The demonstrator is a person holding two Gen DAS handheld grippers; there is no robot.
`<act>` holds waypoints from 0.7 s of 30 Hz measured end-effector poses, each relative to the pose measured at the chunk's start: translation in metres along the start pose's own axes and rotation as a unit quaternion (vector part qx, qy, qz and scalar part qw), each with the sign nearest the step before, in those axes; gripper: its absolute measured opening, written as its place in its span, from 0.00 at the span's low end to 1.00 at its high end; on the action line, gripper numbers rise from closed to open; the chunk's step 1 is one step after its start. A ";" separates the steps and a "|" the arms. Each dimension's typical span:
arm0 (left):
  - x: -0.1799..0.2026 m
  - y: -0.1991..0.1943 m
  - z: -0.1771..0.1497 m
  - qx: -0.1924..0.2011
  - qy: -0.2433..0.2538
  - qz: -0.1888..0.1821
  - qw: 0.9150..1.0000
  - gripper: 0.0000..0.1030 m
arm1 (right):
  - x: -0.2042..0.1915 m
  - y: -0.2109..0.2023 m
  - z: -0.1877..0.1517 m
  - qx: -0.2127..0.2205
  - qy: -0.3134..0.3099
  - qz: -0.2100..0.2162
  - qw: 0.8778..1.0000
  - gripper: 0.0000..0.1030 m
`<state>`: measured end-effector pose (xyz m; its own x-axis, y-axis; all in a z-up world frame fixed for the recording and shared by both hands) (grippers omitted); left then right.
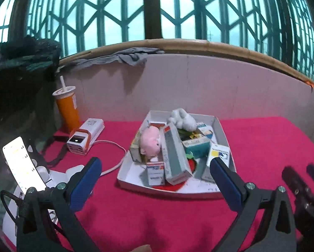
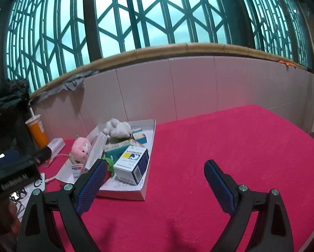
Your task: Organize objects
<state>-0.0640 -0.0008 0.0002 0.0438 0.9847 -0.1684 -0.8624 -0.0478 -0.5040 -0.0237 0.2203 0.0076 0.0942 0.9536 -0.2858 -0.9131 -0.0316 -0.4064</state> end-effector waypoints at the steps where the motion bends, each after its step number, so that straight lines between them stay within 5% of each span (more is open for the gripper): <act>1: 0.003 -0.002 -0.001 -0.003 0.001 -0.006 1.000 1.00 | 0.000 -0.003 0.002 0.005 -0.001 0.000 1.000 0.94; 21: 0.018 -0.006 0.003 -0.008 0.002 -0.016 1.000 1.00 | 0.027 -0.018 0.009 0.032 0.025 -0.021 0.999 1.00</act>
<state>-0.0598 0.0173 0.0028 0.0738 0.9851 -0.1555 -0.8521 -0.0187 -0.5231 -0.0078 0.2493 0.0150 0.1511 0.9373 -0.3142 -0.9311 0.0282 -0.3636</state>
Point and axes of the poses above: each gripper's, at about its wrist camera, not at the fingertips, and y roughly the way its jaws point, x to its right, z to its top, the point moved 7 cm from there along y, roughly the way its jaws point, and after that the axes turned 9 degrees about y, right-handed, at the moved point
